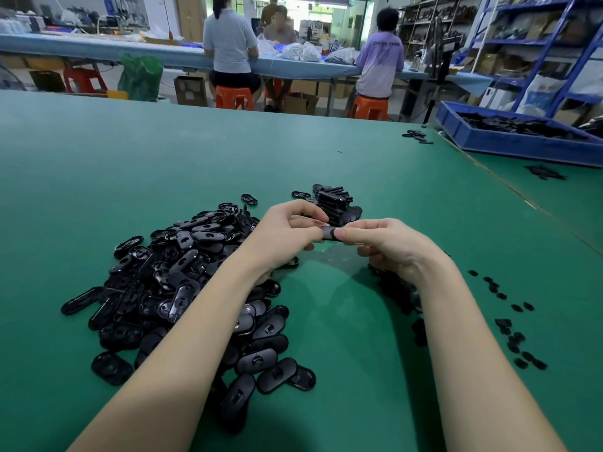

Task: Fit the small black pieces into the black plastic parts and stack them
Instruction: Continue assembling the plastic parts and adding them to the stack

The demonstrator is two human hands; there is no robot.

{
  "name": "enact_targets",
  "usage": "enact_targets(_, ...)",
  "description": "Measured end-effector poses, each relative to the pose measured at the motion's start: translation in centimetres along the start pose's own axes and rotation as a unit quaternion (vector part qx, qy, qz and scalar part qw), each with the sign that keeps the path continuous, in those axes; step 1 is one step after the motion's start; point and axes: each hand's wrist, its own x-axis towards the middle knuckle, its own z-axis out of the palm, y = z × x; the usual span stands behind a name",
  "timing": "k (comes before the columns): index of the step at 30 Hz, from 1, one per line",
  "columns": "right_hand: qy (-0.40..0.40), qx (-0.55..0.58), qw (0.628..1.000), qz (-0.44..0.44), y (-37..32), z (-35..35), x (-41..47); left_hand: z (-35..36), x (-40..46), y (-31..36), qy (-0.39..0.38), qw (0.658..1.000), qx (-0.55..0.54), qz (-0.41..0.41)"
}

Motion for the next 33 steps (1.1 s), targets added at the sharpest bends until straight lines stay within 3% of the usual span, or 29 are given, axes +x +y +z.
enact_targets(6, -0.014, -0.005, 1.000, -0.009, -0.1, 0.1, 0.0, 0.1, 0.1, -0.4, -0.006, 1.000, -0.009, -0.023)
enact_targets(16, 0.020, -0.105, 0.993, -0.056, -0.9, 0.4, 0.0, 0.2, 0.2, -0.6, 0.016, 0.999, 0.021, -0.031)
enact_targets(33, 0.044, -0.087, 0.992, -0.086, -0.9, 1.4, 0.6, -0.2, 0.1, -1.1, 0.026, 0.998, -0.003, -0.056)
